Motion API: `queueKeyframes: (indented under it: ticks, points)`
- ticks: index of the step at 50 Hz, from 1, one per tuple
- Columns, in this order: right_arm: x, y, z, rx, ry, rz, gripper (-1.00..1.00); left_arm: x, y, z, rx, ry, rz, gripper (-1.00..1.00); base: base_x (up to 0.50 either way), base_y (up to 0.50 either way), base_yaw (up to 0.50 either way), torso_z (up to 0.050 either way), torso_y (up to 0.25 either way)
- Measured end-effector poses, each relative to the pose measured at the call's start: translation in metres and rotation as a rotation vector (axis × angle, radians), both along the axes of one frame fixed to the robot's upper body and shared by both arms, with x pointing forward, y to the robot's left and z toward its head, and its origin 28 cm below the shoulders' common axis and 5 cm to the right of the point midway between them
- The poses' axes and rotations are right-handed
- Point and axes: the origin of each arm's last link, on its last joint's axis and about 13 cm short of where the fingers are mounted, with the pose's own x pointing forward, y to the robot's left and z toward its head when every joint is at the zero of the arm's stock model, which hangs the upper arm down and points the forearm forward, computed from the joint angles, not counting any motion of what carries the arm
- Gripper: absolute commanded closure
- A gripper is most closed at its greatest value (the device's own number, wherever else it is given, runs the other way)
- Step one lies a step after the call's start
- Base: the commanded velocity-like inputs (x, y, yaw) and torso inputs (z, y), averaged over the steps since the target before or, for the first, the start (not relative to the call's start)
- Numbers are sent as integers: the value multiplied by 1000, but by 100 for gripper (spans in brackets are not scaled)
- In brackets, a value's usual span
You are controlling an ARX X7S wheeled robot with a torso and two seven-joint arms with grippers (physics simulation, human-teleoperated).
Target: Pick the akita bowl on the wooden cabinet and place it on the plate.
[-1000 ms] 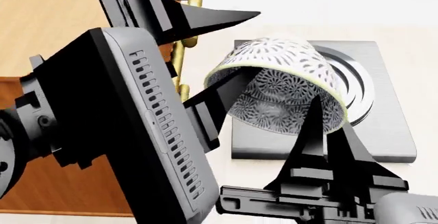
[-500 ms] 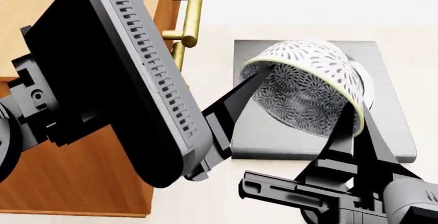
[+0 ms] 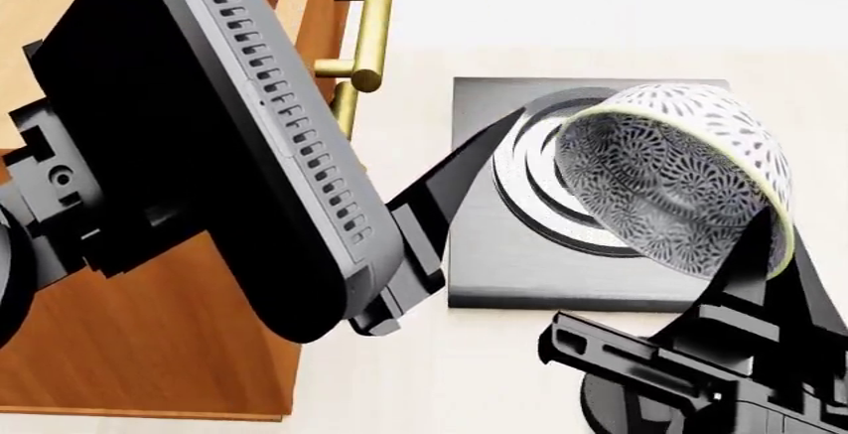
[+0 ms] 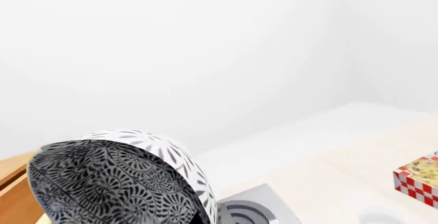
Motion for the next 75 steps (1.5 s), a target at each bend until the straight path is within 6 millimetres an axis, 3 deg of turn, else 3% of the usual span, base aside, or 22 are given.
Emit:
queueKeyframes:
  ticks: [43, 58, 75]
  points:
    - [-4, -26, 4, 346, -34, -78, 100, 1, 1, -1, -53, 6, 0, -100, 0, 0, 0, 0, 0]
    - [-5, -38, 0, 552, -39, -144, 100, 2, 1, -3, -54, 8, 0, -100, 0, 0, 0, 1, 0]
    - [-5, -48, -8, 834, -13, -75, 100, 3, 0, -5, -52, 9, -2, -100, 0, 0, 0, 0, 1]
